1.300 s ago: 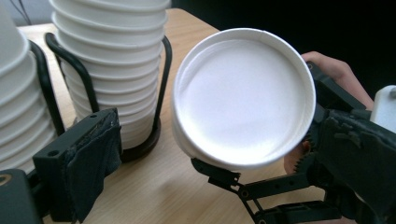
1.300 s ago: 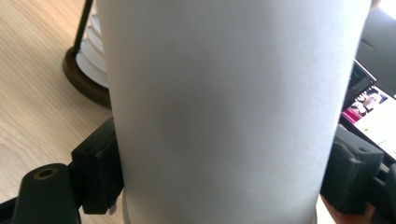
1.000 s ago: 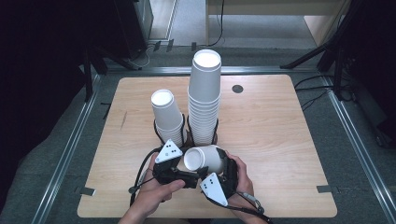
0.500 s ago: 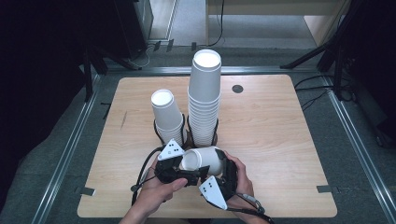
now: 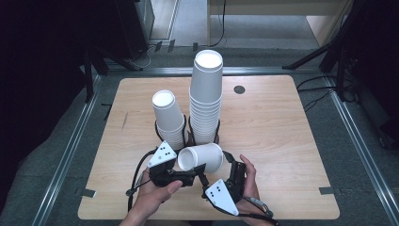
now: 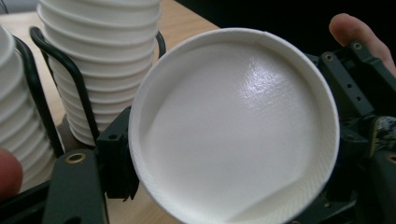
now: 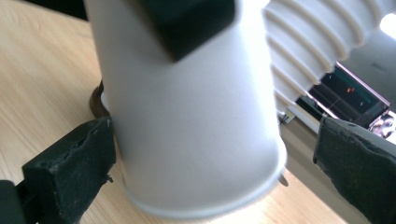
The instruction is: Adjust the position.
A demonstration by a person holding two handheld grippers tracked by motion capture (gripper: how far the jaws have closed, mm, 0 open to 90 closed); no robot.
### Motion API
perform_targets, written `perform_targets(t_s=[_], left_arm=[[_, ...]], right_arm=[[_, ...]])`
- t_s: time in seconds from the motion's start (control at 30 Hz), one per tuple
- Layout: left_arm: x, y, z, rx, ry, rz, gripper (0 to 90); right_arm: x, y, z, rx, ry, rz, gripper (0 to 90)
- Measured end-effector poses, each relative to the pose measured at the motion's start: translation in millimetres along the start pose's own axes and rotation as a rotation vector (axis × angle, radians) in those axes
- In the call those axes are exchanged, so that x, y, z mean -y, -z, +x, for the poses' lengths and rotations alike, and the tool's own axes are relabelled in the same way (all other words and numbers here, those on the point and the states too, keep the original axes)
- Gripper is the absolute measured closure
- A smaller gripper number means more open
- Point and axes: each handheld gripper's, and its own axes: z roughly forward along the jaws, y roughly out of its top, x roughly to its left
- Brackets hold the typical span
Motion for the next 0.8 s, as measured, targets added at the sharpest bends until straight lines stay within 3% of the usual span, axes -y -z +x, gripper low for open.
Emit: perform_targets(t_s=[0.17, 0.27, 0.47, 0.57, 0.7, 0.8], left_arm=[[0.9, 6.3, -2.0, -0.012, -0.013, -0.082, 24.7], [1.2, 11.3, -2.3, -0.030, -0.015, -0.144, 24.6], [6.3, 16.8, -0.2, -0.043, -0.011, -0.232, 24.7], [8.4, 17.7, -2.6, -0.071, -0.033, -0.263, 24.8], [9.7, 19.3, -4.0, -0.081, -0.042, -0.313, 24.7], [11.4, 22.3, -3.5, -0.077, -0.043, -0.365, 24.8]], right_arm=[[-4.3, 7.0, -9.6, 0.013, -0.101, -0.003, 0.0], [-7.7, 11.8, -14.8, 0.023, -0.136, -0.008, 0.0], [-17.8, 16.9, -24.1, 0.012, -0.257, 0.002, 0.0], [-23.1, 17.2, -27.7, 0.037, -0.317, 0.033, 0.4], [-29.6, 19.1, -30.7, 0.085, -0.354, 0.047, 0.5], [-34.1, 20.1, -35.0, 0.056, -0.435, 0.063, 0.5]])
